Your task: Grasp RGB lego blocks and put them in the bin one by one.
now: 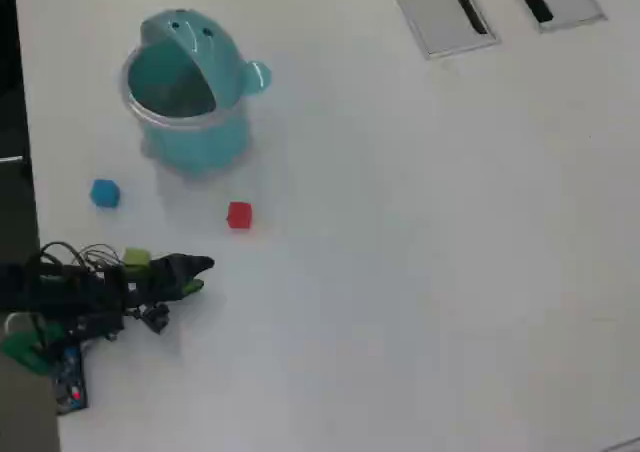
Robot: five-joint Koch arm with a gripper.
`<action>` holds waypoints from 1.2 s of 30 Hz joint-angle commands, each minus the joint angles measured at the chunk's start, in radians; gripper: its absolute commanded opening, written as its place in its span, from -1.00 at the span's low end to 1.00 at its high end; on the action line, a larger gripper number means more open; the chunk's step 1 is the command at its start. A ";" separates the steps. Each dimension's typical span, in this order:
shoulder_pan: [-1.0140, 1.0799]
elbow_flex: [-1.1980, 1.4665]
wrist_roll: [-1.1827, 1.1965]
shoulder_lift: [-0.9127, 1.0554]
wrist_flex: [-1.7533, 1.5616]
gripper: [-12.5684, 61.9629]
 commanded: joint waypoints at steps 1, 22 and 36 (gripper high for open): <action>0.000 0.072 0.014 0.058 -0.006 0.26; 0.003 0.072 0.006 0.060 -0.014 0.26; 0.037 0.002 -0.075 0.067 -0.077 0.23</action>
